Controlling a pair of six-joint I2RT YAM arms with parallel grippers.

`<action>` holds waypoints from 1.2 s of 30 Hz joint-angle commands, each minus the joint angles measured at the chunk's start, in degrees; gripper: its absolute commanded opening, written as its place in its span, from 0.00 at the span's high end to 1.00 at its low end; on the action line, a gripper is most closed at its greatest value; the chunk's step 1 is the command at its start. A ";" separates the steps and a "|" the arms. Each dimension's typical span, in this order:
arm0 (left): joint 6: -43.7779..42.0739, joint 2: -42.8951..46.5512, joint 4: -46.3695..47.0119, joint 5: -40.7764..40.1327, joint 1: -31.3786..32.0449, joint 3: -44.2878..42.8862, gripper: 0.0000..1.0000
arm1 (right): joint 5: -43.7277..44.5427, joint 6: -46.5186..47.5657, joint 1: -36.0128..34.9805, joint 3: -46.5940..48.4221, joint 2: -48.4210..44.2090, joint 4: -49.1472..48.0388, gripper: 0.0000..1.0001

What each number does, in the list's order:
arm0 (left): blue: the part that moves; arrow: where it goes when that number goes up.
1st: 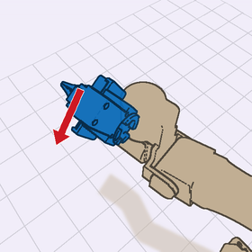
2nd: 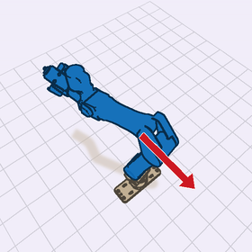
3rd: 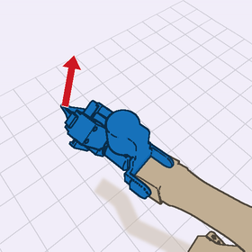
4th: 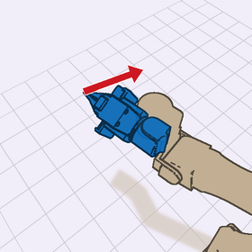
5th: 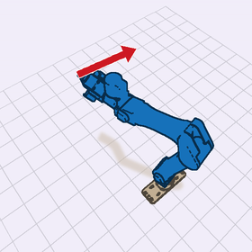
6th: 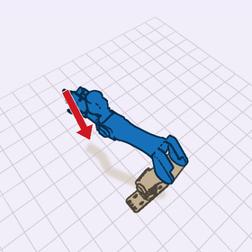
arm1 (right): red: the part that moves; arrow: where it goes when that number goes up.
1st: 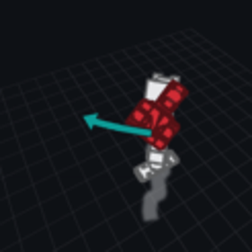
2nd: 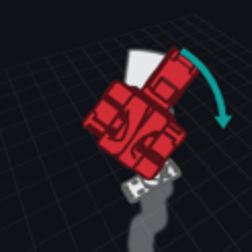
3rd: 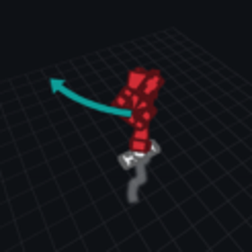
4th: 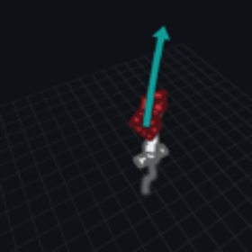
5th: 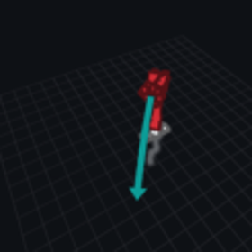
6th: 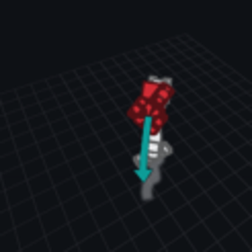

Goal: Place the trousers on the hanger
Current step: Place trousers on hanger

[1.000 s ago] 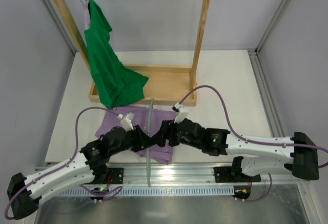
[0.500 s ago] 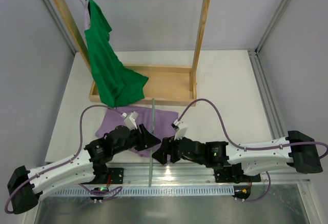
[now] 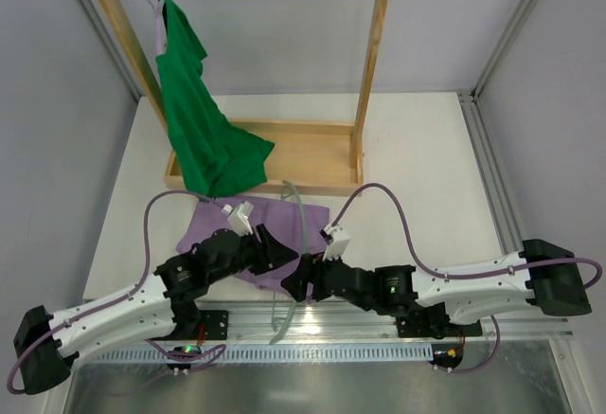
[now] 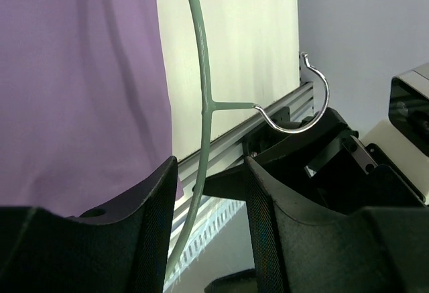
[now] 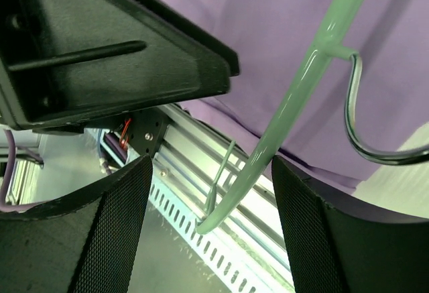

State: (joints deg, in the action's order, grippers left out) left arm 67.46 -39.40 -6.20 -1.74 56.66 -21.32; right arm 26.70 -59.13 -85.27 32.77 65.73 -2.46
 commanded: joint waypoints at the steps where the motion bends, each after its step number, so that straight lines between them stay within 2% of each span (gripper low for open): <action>1: 0.66 2.56 -2.15 -2.74 0.29 -0.30 0.55 | 6.87 -1.78 -0.33 -0.07 -2.44 -0.44 0.25; 6: 1.97 7.31 -9.61 -6.34 0.29 1.10 0.55 | 10.12 -1.51 -0.33 -1.84 -5.09 -0.79 0.25; 12: 5.93 15.22 -18.04 -10.83 0.29 3.48 0.53 | 11.88 -0.63 0.02 -1.23 -2.37 -1.86 0.25; 16: 0.94 10.42 -16.13 -7.32 0.29 3.05 0.53 | 11.80 -5.19 0.89 -1.30 -5.08 6.66 0.26; 18: -0.82 7.00 -15.60 -5.48 0.29 1.90 0.53 | 10.57 -8.34 2.21 -5.06 -7.09 7.12 0.28; 20: -2.50 3.29 -13.76 -4.51 0.29 -0.20 0.53 | 8.47 -10.03 3.44 -8.85 -10.00 4.58 0.31; 23: -3.92 -2.95 -12.88 -4.41 0.29 -2.14 0.53 | 5.22 -11.44 5.55 -17.28 -14.93 -6.12 0.32; 24: -3.13 -5.40 -12.53 -4.41 0.29 -2.23 0.53 | 4.42 -11.36 5.99 -20.79 -15.46 -11.55 0.32; 27: -1.11 -7.71 -10.25 -4.77 0.29 -0.39 0.55 | 0.74 -10.48 8.89 -24.93 -16.08 -16.51 0.33; 30: 0.65 -9.20 -9.71 -4.77 0.29 0.84 0.56 | -2.26 -8.20 11.44 -27.06 -16.60 -22.93 0.35; 32: 1.00 -9.29 -10.32 -5.12 0.29 0.84 0.56 | -2.18 -6.88 11.97 -27.06 -16.60 -23.03 0.36; 36: 1.44 -8.16 -11.02 -5.64 0.29 1.19 0.56 | -3.93 -4.32 13.29 -27.24 -13.80 -29.78 0.43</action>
State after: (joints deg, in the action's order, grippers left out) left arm 67.99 -48.42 -18.06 -6.46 56.66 -20.82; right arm 23.49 -66.06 -72.88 5.13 50.57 -21.93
